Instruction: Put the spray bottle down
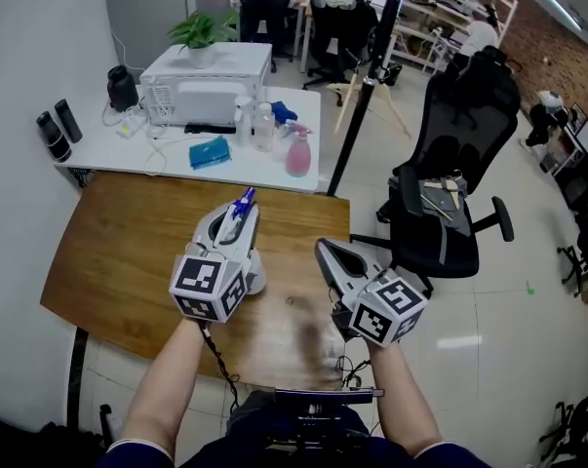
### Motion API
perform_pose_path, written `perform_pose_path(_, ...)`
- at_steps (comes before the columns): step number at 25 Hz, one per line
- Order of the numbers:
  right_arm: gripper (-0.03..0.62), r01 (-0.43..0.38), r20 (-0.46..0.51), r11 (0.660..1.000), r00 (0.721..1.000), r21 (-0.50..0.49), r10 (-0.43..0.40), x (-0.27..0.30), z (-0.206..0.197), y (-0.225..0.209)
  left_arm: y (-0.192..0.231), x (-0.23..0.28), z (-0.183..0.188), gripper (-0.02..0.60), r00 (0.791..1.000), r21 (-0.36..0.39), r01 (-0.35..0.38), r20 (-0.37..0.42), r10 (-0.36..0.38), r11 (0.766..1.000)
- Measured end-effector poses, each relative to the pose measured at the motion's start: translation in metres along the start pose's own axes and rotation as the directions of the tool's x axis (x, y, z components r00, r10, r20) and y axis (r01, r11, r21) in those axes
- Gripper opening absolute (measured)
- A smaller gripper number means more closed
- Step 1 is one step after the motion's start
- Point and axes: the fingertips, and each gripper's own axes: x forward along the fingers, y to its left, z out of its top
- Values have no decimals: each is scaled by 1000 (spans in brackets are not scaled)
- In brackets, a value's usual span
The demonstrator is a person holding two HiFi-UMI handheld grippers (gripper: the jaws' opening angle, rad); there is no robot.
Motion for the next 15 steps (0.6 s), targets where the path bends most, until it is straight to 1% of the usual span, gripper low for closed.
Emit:
perform_pose_path(2,6,12,-4,1000,1000,0,-12,1,-2,-4,-4,9,-5,78,1000,16,25,-2,-25,1000)
perform_pose_path(7,6,32,-18,999,999,1,-32,-1,-8,-8,-10,23,-28,78,998,9,62,-32,-62,998)
perform_pose_path(11,6,42,-27,999,999,5,-42,-5,-13,-10,-15,30,-52,78,995,24,69,-74,-67,997)
perform_pose_path(15,6,53,-34,999,998,5,-52,-10,-15,-13,-21,33,-64,78,995,49,67,-80,-62,997)
